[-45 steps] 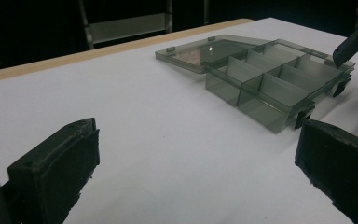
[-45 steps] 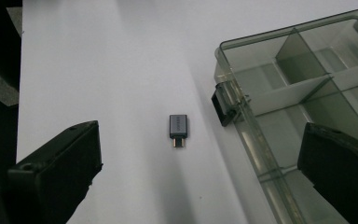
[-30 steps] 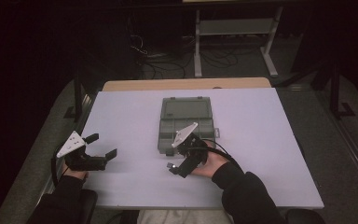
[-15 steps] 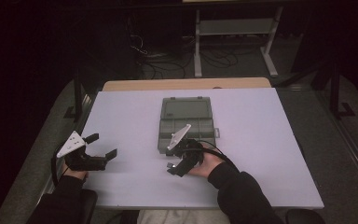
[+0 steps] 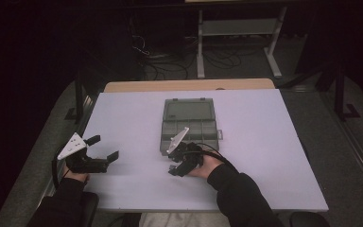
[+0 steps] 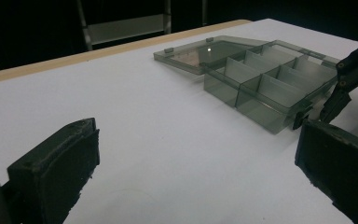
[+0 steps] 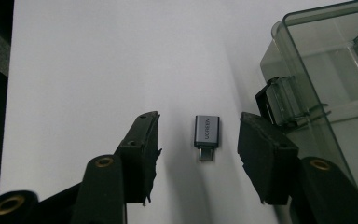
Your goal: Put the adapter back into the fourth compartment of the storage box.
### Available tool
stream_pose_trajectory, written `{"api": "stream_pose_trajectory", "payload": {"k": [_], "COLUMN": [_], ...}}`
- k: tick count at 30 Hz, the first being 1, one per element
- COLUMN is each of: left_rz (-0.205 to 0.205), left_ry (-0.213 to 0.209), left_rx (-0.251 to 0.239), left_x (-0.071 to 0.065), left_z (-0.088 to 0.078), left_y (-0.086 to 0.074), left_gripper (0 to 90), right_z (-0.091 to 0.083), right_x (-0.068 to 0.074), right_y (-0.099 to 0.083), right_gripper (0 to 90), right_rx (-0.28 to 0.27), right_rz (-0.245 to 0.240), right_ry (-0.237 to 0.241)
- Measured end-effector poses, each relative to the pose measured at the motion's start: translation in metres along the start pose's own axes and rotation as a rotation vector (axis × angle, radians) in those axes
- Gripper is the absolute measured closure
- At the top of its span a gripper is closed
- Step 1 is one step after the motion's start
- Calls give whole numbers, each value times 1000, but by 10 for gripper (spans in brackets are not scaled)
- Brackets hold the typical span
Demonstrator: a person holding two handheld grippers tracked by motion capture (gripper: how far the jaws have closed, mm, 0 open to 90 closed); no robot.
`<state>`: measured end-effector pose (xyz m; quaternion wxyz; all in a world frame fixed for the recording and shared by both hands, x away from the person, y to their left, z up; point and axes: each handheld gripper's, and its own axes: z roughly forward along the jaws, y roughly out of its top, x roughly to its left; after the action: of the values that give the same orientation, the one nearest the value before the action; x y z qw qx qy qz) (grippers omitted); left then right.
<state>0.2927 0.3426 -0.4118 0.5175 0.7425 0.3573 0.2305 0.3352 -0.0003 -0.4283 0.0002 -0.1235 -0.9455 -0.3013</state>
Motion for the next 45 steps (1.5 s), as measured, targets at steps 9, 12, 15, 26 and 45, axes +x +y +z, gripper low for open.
{"api": "stream_pose_trajectory", "payload": {"k": [9,12,15,26,45], "left_rz": [-2,-1,-1,-3,-4], "left_ry": [0,0,-1,-2,0], "left_rx": [0,0,0,-2,0], "left_x": [0,0,0,0,0], "left_z": [0,0,0,0,0], "left_y": [0,0,0,0,0], "left_gripper": [0,0,0,0,0], "right_z": [6,8,9,12,-8], "right_x": [-3,-4,-4,-6,-7], "right_y": [3,3,3,3,3], "right_gripper": [580,618,624,750,754], "right_rx": [5,10,11,23,-24], "right_rz": [-1,-4,-3,-18,1], "right_ry": [-7,-6,-6,-17,-25]}}
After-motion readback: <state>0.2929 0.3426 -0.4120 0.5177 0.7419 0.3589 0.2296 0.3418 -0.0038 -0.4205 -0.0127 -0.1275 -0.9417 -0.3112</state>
